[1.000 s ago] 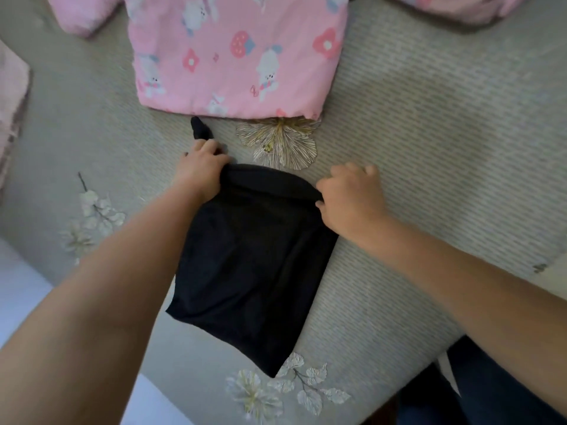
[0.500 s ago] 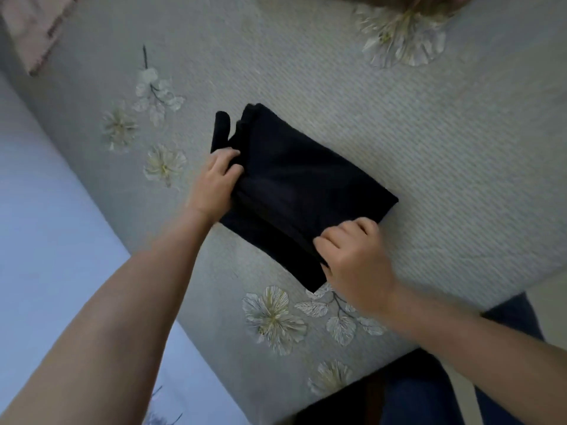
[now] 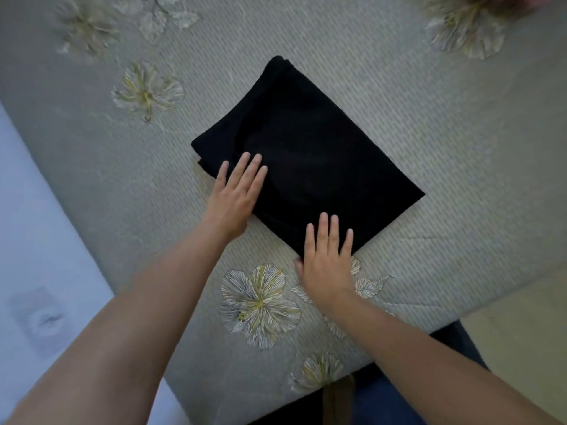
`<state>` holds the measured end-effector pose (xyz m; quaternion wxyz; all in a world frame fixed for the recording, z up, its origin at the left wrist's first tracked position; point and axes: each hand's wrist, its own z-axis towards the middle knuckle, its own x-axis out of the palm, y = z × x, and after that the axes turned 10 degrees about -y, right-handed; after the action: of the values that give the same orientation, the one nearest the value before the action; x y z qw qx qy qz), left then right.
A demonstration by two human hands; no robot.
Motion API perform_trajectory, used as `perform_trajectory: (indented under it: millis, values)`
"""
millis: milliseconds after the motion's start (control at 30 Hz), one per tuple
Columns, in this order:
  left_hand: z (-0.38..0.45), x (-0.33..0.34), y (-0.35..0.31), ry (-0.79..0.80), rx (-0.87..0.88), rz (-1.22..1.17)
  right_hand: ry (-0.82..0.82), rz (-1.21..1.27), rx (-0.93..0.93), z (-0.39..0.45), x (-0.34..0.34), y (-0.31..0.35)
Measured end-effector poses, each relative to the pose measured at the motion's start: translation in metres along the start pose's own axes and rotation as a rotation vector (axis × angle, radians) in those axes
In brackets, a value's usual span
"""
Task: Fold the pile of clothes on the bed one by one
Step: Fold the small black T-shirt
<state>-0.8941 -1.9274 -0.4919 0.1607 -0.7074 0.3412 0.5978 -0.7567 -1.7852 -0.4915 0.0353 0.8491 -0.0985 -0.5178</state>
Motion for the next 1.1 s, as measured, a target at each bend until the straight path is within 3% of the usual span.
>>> perform_trajectory:
  millis: [167, 333, 400, 500, 567, 633, 833, 933, 967, 1100]
  values:
    - [0.013, 0.001, -0.007, -0.009, 0.171, -0.118, -0.101, -0.021, 0.073, 0.007, 0.001, -0.021]
    - [0.047, -0.018, -0.042, -0.310, 0.077, -0.202, -0.206, 0.035, 0.154, 0.009, -0.019, -0.079]
    - [0.056, -0.030, -0.062, -0.240, 0.041, -0.227, -0.271, -0.010, 0.137, 0.010, -0.033, -0.108]
    - [0.069, -0.049, -0.096, -0.088, 0.044, -0.296, -0.058, 0.003, 0.141, 0.000, -0.060, -0.152]
    - [0.080, -0.068, -0.115, 0.028, 0.137, -0.214, -0.027, -0.026, 0.132, -0.014, -0.080, -0.187]
    - [0.101, -0.102, -0.141, 0.048, 0.160, -0.184, -0.076, -0.046, 0.129, -0.031, -0.103, -0.224]
    - [0.195, -0.256, -0.260, -0.285, 0.372, 0.013, -0.268, 0.006, 0.326, -0.103, -0.197, -0.373]
    - [0.230, -0.351, -0.351, -0.418, 0.511, 0.077, -0.575, -0.011, 0.399, -0.158, -0.240, -0.467]
    - [0.241, -0.382, -0.389, -0.413, 0.529, 0.077, -0.611, -0.030, 0.429, -0.184, -0.257, -0.501]
    - [0.281, -0.476, -0.534, -0.469, 0.571, -0.036, -0.540, -0.042, 0.580, -0.281, -0.306, -0.629]
